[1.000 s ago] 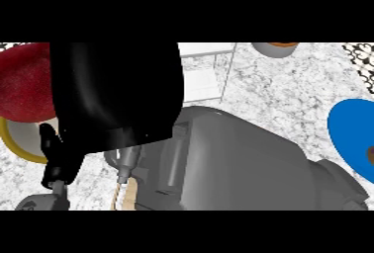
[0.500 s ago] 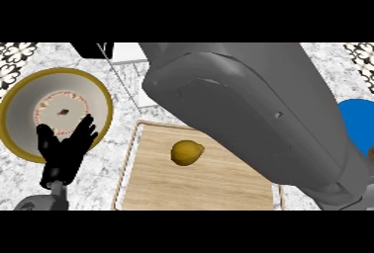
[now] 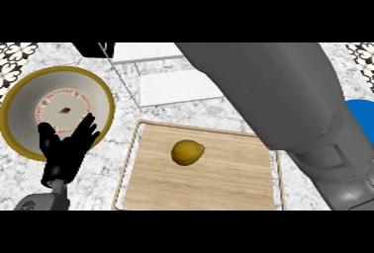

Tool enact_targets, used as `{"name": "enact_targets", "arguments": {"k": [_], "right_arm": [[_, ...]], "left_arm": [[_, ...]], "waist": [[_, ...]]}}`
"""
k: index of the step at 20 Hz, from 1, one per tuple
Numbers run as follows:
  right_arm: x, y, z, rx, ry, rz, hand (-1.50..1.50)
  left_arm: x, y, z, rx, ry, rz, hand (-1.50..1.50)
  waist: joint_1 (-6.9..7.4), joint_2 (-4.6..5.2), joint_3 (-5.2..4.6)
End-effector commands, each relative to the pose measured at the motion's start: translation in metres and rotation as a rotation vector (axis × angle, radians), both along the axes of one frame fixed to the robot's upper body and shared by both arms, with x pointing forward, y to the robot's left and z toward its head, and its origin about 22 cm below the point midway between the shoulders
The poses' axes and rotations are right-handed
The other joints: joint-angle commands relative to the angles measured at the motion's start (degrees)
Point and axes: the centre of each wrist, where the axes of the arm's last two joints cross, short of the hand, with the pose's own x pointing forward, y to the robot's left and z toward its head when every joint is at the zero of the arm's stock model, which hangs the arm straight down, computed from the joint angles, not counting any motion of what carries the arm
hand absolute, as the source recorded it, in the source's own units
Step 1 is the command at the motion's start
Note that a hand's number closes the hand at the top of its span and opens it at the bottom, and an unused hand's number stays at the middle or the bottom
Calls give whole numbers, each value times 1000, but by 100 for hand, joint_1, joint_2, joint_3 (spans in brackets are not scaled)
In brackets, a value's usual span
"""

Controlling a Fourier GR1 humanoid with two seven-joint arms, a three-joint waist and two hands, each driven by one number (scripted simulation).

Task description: Pick the pear from the tray and place it in the tiered shelf

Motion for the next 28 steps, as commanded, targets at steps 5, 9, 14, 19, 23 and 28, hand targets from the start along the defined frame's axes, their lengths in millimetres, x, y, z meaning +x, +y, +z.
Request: {"name": "enact_targets", "arguments": {"k": [5, 9, 14, 19, 23, 28], "right_arm": [[40, -6, -30, -53, 4, -13, 150], [49, -1, -31, -50, -19, -42, 150], [60, -13, -35, -50, -43, -23, 150], [62, -1, -47, -18, -57, 14, 150], [72, -18, -59, -9, -58, 30, 150], [73, -21, -40, -122, -36, 26, 150]], "left_arm": [[4, -3, -9, 1, 34, -8, 0], [-12, -7, -6, 4, 32, 0, 0], [7, -2, -2, -3, 33, -8, 0], [13, -15, 3, -2, 26, -5, 0], [-8, -14, -23, 0, 39, -14, 0], [1, 4, 7, 7, 29, 4, 0]], "waist": [[24, 38, -22], [114, 34, -20], [49, 41, -21], [70, 49, -20], [45, 43, -20], [83, 38, -18]]}}
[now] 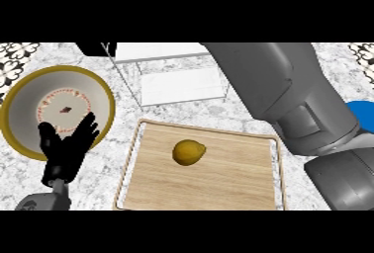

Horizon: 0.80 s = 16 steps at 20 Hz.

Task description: Pick the pear from the tray and place it in the tiered shelf

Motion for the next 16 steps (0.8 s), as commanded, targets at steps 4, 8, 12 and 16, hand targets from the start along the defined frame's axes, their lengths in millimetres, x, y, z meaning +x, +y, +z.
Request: {"name": "enact_targets", "arguments": {"k": [4, 8, 12, 16], "right_arm": [[1, 2, -2, 285, 3, -73, -150], [2, -20, 22, 412, -3, -48, -150], [3, -22, 32, 583, 5, -44, -150], [4, -35, 36, 744, -13, -43, -150]], "left_arm": [[4, 1, -6, -23, 49, -5, 0], [0, 19, -15, -3, 60, 29, 0], [-1, -4, -12, -17, 53, 5, 0], [-8, 6, -10, -8, 55, 9, 0]], "waist": [[18, 36, -17], [-106, 0, -14], [22, 30, -14], [-45, -13, -10]]}}
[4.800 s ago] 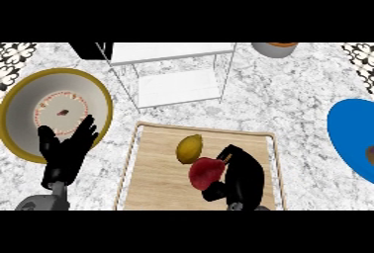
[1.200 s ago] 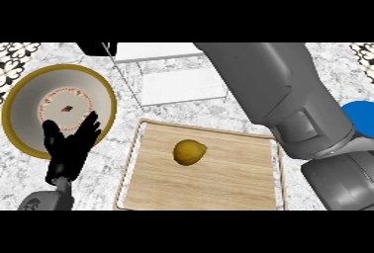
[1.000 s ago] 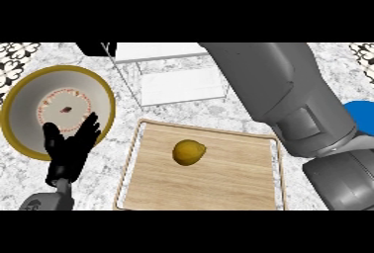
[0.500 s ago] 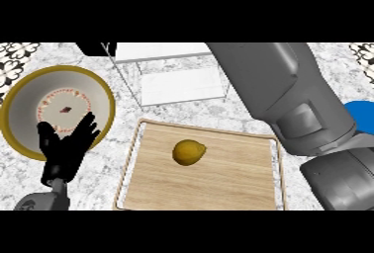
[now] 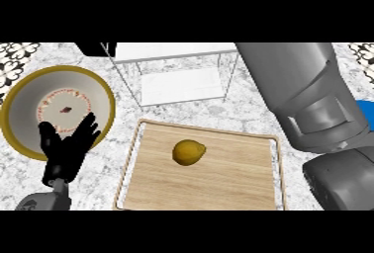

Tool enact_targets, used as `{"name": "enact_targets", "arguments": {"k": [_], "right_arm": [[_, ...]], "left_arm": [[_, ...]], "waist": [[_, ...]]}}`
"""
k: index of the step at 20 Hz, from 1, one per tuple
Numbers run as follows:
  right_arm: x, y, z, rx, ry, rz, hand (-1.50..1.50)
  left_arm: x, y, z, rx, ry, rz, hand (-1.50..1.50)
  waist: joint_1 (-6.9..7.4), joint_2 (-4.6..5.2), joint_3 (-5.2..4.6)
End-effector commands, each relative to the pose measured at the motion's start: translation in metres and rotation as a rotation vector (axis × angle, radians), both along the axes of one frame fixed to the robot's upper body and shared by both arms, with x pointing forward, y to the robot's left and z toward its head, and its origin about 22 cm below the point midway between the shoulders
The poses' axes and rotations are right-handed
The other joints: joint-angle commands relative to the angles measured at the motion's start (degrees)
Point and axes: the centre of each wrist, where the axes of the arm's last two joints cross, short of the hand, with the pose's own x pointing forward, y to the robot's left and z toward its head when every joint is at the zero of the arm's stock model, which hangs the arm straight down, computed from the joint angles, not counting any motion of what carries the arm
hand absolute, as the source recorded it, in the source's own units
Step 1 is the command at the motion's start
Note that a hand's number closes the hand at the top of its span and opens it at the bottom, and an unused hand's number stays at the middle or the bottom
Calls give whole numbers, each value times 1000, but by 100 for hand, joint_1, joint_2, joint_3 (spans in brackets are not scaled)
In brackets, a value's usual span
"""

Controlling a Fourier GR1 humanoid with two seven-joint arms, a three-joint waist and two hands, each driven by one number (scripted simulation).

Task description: Pick the pear from the tray and place it in the tiered shelf

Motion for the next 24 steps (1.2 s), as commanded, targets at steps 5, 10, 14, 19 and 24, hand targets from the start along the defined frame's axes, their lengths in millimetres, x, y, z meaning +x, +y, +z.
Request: {"name": "enact_targets", "arguments": {"k": [5, 10, 14, 19, 24], "right_arm": [[4, -34, 19, 203, -79, -167, -150], [9, -87, 43, 233, -101, -331, -150], [3, -131, 57, 329, -115, -387, -150], [-4, -183, 36, 356, -89, -363, -150], [-23, -244, 31, 343, -84, -310, -150]], "left_arm": [[-14, 3, -5, 4, 36, 1, 0], [-3, 10, -6, 0, 38, 28, 0], [-19, 4, -22, -7, 53, 42, 0], [-10, 16, -6, 1, 41, 28, 0], [-9, 26, -4, 19, 45, 54, 0]], "waist": [[-67, -32, -21], [-128, -15, -24], [-227, -57, -22], [-254, -70, -18], [-248, -66, -17]]}}
